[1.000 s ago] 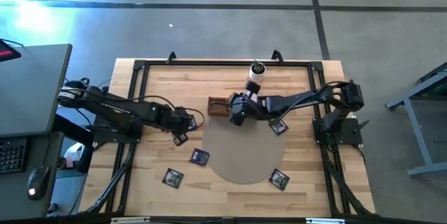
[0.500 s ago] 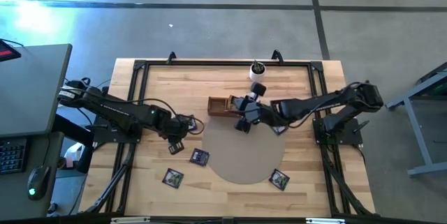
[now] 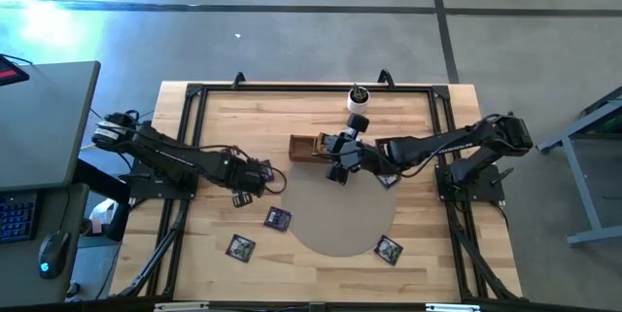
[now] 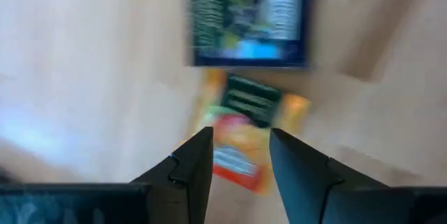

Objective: Pick & Place Tea
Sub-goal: Put the yellow tea bag into the middle section of the wooden organizer

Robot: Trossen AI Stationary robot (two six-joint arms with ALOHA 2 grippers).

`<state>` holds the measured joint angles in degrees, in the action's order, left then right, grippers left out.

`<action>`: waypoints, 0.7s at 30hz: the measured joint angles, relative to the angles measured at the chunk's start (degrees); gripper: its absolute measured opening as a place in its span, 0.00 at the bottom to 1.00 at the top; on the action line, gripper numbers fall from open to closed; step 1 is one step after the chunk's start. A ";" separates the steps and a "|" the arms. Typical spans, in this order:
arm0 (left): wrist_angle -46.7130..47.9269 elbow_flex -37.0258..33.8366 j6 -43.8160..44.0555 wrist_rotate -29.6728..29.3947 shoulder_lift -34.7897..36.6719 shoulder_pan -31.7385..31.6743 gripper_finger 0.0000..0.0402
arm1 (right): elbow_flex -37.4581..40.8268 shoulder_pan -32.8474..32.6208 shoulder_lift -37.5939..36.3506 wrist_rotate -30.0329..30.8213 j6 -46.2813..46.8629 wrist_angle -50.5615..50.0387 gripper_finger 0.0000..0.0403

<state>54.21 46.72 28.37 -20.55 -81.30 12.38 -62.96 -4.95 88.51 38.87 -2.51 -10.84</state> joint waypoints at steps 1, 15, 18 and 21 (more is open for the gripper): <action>-0.16 0.00 -1.60 -2.28 -0.89 -0.11 0.34 | 0.00 0.16 0.00 -0.09 0.03 0.05 0.01; -6.15 0.00 -16.18 3.06 -7.31 -8.79 0.34 | 0.02 1.20 0.04 -3.17 -0.11 0.75 0.01; -8.60 0.28 -16.47 5.61 -7.24 -10.05 0.34 | 0.02 1.20 0.04 -3.19 -0.11 0.79 0.01; -5.57 0.97 -19.68 11.10 -7.24 -11.49 0.34 | 0.02 1.20 0.04 -3.45 -0.11 0.78 0.01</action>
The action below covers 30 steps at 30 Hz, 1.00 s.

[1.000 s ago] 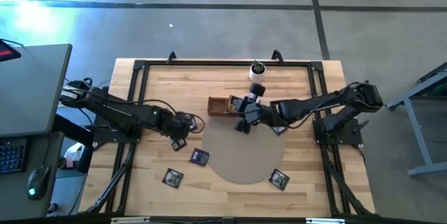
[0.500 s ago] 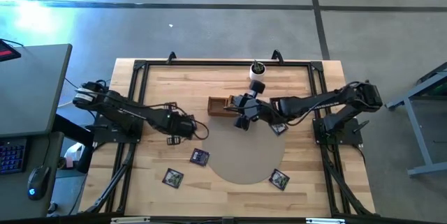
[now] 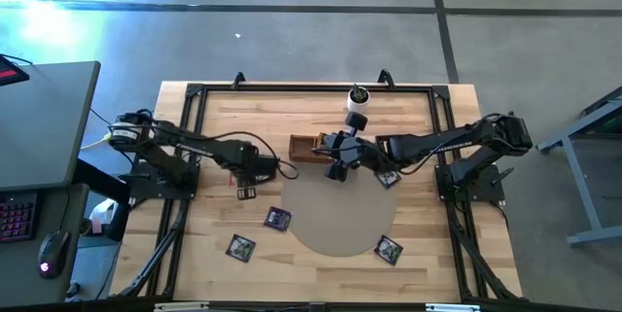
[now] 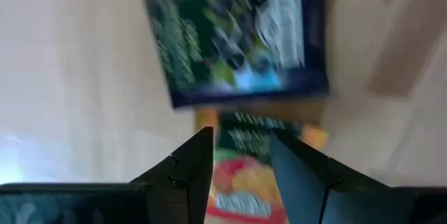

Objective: Pick & Place Tea
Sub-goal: Put the yellow tea bag into the middle section of the wooden organizer

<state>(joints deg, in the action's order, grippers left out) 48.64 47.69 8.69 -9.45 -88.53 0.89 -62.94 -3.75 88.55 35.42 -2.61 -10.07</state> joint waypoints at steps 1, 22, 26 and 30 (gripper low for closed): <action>0.87 0.17 -0.81 0.59 0.00 -0.31 0.34 | 0.00 0.00 0.00 0.00 0.01 0.02 0.01; 6.79 2.83 -15.13 -2.87 -0.74 -8.51 0.34 | 0.00 0.00 0.00 -1.68 0.15 0.04 0.01; 6.30 2.83 -16.54 1.57 -0.74 -8.51 0.34 | 0.00 0.00 0.00 -1.76 0.15 0.04 0.01; 4.63 2.83 -19.81 1.91 -0.74 -8.97 0.34 | 0.00 0.00 0.00 -1.87 0.17 0.04 0.01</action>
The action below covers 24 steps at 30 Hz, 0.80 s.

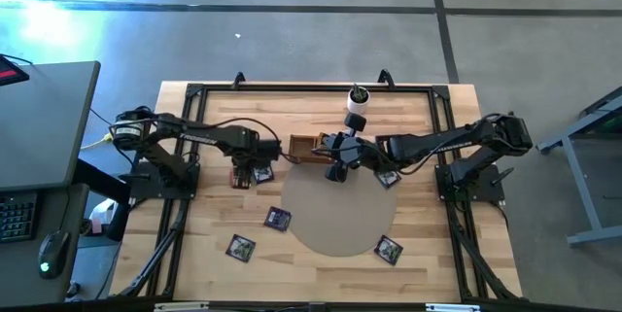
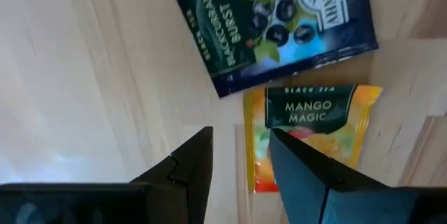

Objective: Pick & Place Tea
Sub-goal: Put the yellow tea bag into the middle section of the wooden organizer

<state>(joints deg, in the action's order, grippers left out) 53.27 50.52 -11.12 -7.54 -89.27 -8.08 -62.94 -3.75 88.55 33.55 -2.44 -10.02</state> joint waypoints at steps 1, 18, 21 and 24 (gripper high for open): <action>-0.44 0.00 -0.56 0.59 0.00 -0.27 0.34 | 0.00 0.00 0.00 0.01 0.00 0.00 0.01; -3.33 -0.02 -2.45 10.56 -4.27 -6.29 0.34 | 0.00 0.00 0.02 0.06 0.00 -0.09 0.02; -3.19 0.22 -2.55 10.51 -5.39 -6.29 0.34 | 0.00 0.00 0.02 0.08 0.00 -0.39 0.01; -3.17 0.22 -2.54 10.87 -6.06 -6.18 0.34 | 0.00 0.00 0.02 0.08 0.00 -0.50 0.01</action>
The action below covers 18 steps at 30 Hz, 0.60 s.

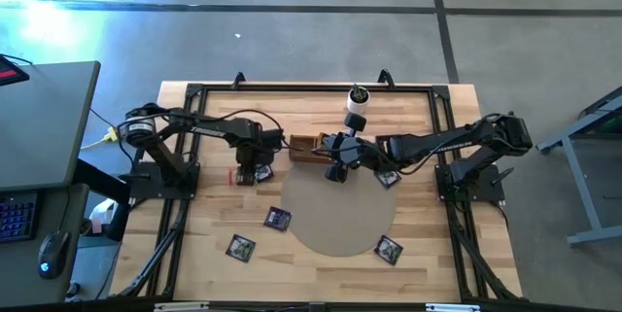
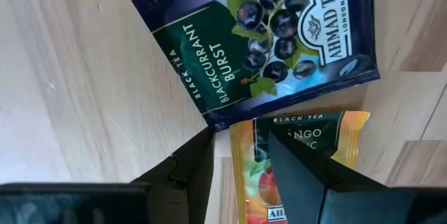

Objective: Pick & Place Tea
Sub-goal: Put the yellow tea bag into the middle section of the wooden organizer

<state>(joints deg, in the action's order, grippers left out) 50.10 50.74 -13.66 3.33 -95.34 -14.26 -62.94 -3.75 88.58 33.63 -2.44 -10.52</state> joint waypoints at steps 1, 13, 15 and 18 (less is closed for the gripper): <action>0.05 0.00 0.02 0.28 -0.25 0.00 0.34 | 0.00 0.00 0.00 0.00 0.00 0.02 0.01; 0.51 -0.05 3.37 -0.42 -0.67 -0.02 0.18 | 0.00 0.00 0.00 -0.02 0.02 -0.22 0.01; 0.57 -0.08 3.34 -0.43 -0.67 -0.04 0.08 | 0.00 0.00 0.00 -0.02 0.02 -0.22 0.02; 1.08 -0.13 4.30 0.06 -0.71 -0.03 0.02 | 0.00 0.00 0.00 -0.02 0.04 -0.22 0.02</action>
<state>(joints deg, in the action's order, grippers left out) 51.18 50.61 -9.36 3.39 -96.05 -14.29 -62.94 -3.75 88.58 33.61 -2.39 -10.74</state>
